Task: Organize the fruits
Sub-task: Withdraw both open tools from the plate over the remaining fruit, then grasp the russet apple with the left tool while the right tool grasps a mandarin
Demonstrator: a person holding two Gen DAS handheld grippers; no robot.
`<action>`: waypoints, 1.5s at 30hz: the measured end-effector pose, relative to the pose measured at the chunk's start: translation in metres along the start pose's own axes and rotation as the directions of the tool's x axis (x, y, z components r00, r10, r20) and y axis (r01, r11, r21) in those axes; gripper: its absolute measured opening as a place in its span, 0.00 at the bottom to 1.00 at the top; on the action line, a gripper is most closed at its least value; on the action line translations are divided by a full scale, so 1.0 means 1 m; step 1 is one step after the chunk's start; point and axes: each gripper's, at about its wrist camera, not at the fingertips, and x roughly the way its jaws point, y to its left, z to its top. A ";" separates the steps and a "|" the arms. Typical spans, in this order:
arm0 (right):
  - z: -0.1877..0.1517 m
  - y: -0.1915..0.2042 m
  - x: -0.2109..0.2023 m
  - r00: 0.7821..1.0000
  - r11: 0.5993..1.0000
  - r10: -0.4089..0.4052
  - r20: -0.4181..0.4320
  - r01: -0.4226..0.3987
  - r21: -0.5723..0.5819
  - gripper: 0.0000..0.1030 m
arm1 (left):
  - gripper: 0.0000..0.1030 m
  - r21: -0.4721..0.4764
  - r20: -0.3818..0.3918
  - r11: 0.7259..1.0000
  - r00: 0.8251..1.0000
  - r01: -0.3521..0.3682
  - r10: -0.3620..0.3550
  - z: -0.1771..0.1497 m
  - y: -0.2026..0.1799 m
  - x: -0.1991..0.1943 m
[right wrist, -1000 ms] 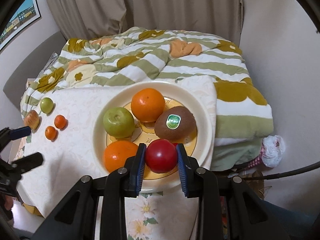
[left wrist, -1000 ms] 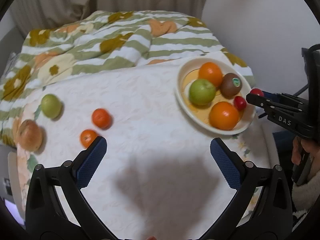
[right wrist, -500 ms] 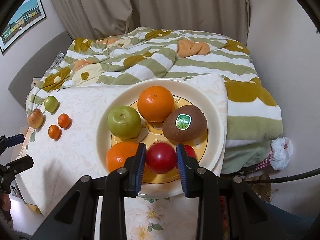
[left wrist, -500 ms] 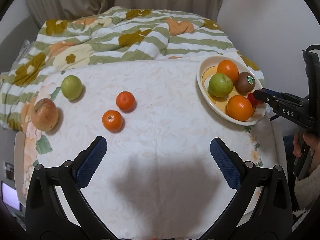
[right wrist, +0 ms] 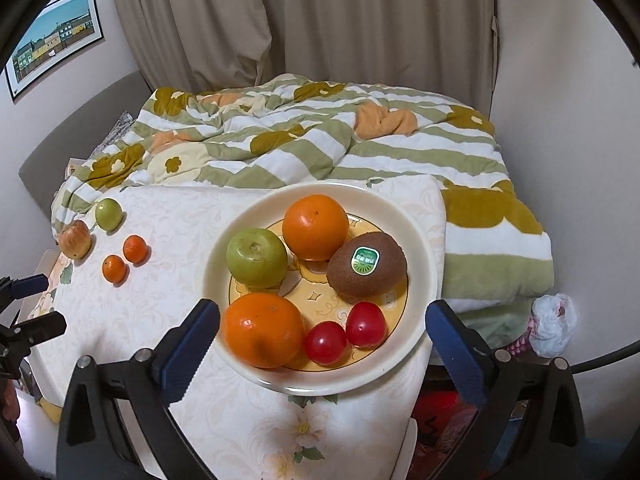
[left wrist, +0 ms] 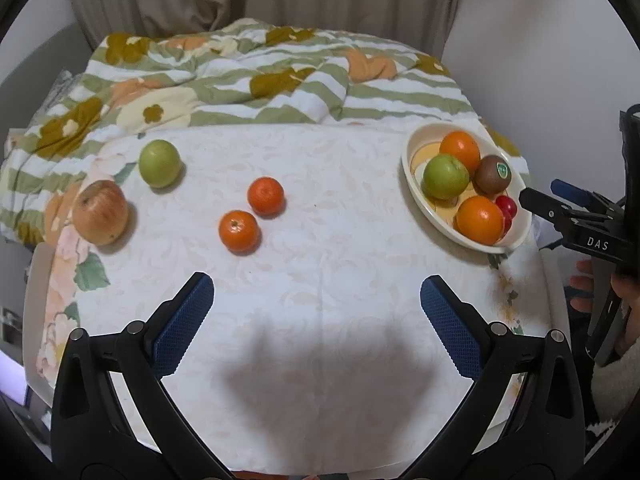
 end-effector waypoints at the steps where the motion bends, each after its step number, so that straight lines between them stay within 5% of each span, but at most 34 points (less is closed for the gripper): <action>1: 0.001 0.001 -0.003 1.000 1.000 -0.001 0.004 0.001 -0.002 0.99 | 1.00 -0.003 0.008 1.000 1.000 -0.003 0.003 0.000 0.001 -0.004; 9: 0.009 0.015 -0.024 1.000 0.999 0.027 -0.012 -0.028 -0.019 1.00 | 1.00 -0.051 0.059 0.995 0.995 -0.083 0.086 0.001 0.020 -0.040; 26: 0.035 0.129 -0.069 0.995 0.996 -0.086 0.050 0.086 -0.002 1.00 | 1.00 -0.089 0.133 0.995 0.989 -0.054 0.066 0.010 0.147 -0.086; 32: 0.039 0.181 -0.054 0.988 0.987 -0.154 0.024 0.153 0.041 1.00 | 1.00 -0.064 0.128 0.998 0.991 -0.030 0.038 0.020 0.205 -0.083; 45: 0.029 0.255 0.020 0.987 0.969 -0.145 -0.072 0.157 0.193 1.00 | 1.00 0.066 0.005 0.997 0.999 0.041 -0.042 0.035 0.289 -0.021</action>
